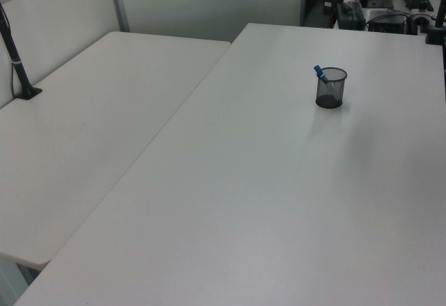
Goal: Remove the marker
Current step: 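Move the open gripper toward the black mesh pen cup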
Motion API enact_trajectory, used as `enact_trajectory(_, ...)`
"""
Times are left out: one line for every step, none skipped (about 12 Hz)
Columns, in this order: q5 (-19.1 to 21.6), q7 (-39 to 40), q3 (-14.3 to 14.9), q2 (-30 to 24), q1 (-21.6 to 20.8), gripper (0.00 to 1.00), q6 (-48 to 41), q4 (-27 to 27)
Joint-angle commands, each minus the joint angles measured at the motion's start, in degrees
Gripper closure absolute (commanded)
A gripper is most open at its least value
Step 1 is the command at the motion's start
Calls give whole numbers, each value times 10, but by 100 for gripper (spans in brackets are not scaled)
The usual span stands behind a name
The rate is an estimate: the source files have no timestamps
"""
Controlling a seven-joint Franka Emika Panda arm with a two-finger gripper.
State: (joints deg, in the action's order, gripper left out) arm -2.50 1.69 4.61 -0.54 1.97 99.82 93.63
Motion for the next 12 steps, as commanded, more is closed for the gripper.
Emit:
enact_trajectory(-5, 2, 4, -2, -6, 0, -26, -6)
enact_trajectory(-5, 2, 4, -2, -6, 0, -26, -6)
enact_trajectory(-5, 2, 4, -2, -6, 0, -26, -6)
enact_trajectory(-5, 2, 4, -2, -5, 0, -26, -6)
enact_trajectory(-4, 2, 4, -2, -6, 0, -26, -6)
enact_trajectory(-5, 2, 4, -2, -6, 0, -26, -6)
enact_trajectory(-5, 2, 4, -2, -6, 0, -26, -6)
enact_trajectory(-5, 3, 4, -2, -5, 0, -26, -6)
enact_trajectory(-5, 11, 4, -3, -2, 0, -26, -6)
enact_trajectory(-5, 35, 5, -5, 1, 0, -27, -5)
enact_trajectory(-6, 91, 6, -6, 12, 0, -34, -1)
enact_trajectory(-6, 146, 6, -5, 24, 0, -46, 1)
